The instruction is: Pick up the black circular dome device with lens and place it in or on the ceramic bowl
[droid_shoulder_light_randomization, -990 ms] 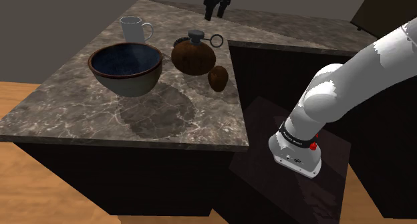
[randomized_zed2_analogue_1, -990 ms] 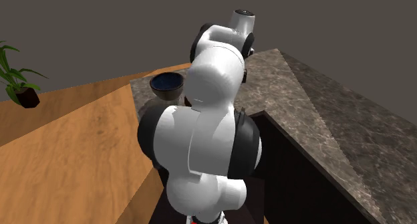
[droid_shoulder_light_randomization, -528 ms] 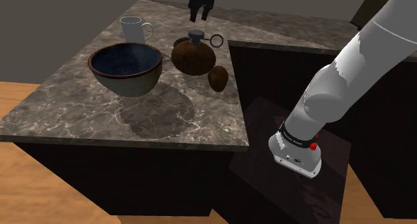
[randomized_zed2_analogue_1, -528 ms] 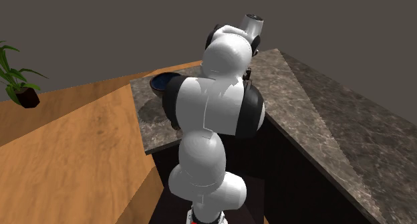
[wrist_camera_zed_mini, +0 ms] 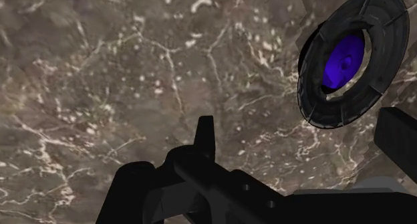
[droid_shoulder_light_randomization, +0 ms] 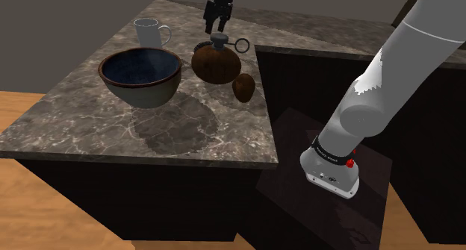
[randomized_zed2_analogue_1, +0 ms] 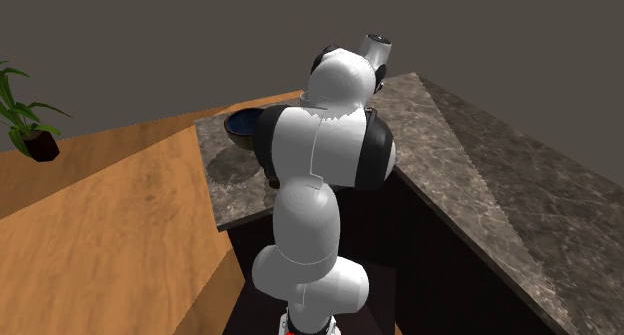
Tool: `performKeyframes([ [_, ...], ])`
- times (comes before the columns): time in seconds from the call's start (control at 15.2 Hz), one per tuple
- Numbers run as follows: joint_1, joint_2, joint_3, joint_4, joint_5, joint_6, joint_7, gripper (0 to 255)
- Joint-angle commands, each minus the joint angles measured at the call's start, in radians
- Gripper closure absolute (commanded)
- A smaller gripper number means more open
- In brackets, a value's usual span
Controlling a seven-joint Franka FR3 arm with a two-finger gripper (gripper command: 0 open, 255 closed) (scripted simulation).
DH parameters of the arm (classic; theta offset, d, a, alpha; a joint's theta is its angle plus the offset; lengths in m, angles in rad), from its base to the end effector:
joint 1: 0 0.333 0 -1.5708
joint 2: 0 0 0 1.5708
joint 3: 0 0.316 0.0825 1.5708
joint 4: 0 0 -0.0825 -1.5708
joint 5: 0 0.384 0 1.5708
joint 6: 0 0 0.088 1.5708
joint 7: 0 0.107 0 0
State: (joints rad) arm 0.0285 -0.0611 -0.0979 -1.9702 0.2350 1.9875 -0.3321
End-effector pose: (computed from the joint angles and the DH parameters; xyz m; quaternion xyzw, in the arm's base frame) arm 0.5490 -0.0246 0.5056 -0.9891 -0.0870 -0.0602 0.1020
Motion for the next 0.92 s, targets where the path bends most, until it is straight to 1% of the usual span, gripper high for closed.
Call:
performKeyframes([
  [0.0,0.002,0.004,0.003,-0.016,0.003,0.021,-0.001,0],
  [0.53,0.002,0.004,0.003,-0.016,0.002,0.021,0.0,0],
  [0.59,0.002,0.004,0.003,-0.016,0.002,0.021,0.0,255],
  [0.86,0.002,0.004,0.003,-0.016,0.002,0.021,0.0,255],
])
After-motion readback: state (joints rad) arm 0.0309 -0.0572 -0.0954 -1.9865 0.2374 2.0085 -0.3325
